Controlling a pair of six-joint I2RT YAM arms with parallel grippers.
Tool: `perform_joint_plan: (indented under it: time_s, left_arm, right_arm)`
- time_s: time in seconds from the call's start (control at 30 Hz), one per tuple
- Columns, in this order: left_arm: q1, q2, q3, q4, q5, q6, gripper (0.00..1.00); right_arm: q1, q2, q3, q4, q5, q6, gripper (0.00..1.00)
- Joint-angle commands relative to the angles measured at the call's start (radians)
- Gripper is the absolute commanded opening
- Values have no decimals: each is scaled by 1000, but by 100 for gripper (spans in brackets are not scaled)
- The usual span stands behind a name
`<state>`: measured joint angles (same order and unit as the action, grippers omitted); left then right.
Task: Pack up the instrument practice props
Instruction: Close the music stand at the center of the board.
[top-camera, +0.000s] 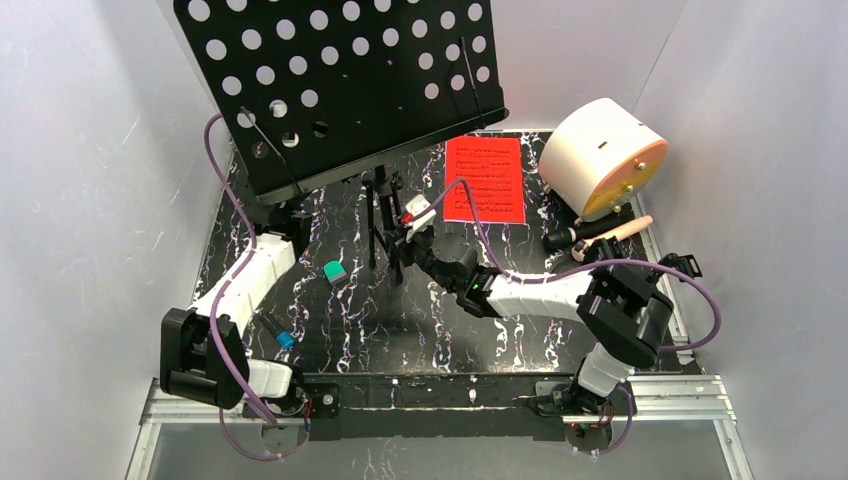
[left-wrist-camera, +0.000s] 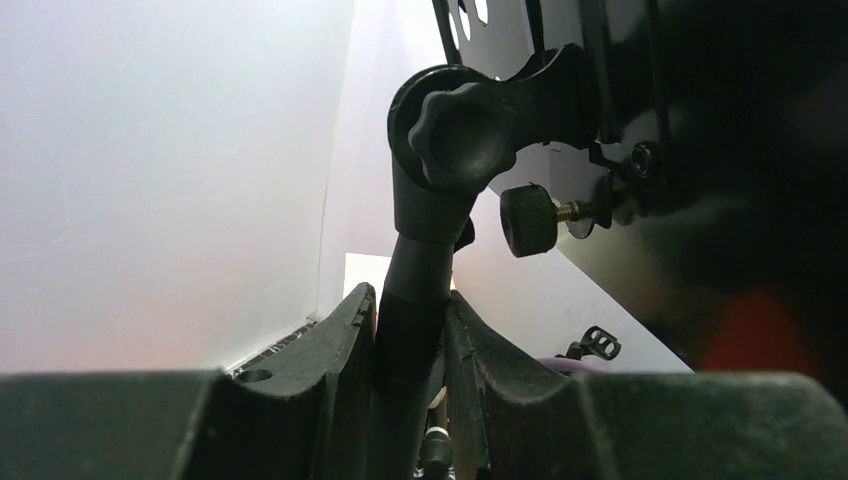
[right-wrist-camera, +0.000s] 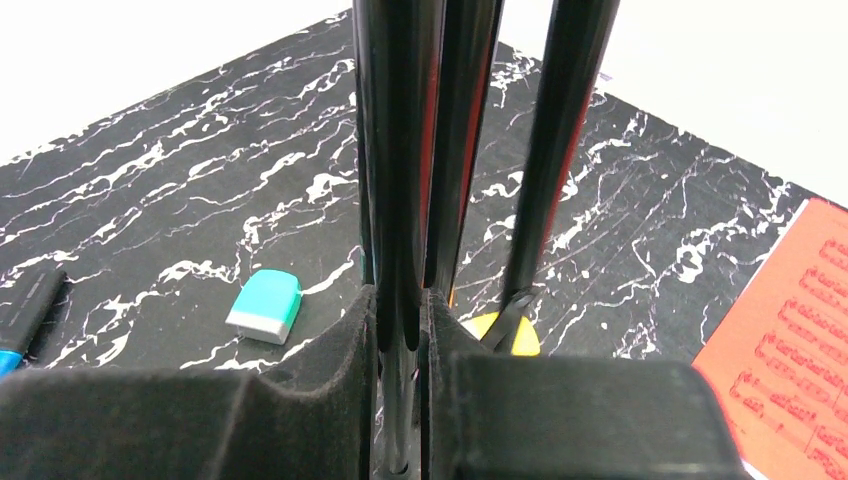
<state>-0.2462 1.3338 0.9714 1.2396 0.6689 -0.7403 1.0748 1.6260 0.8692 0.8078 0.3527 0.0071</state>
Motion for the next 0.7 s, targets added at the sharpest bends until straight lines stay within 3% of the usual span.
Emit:
perform_joint_plan:
  time_s: [0.0,0.27,0.47,0.6,0.67]
  left_arm:
    - [-28,-56,-29,-9,12,-60,0]
    - [-30,-123,-97,-28,-31,-50,0]
    - [-31,-189,-178,-100,-130,3,0]
    - [-31,-207,-188,-152,-152,48,0]
    - [-31,-211,-188,-173,-168,71,0]
  right_arm:
    - [4,-32,143,278,-59,-56,1]
    - [2,-10,177,324,-119,-100,1]
    - [3,-17,112,302,-124,-92,1]
    - [3,-35,60,295,-108,-82,15]
    - [1,-41,46,295,-105,-81,35]
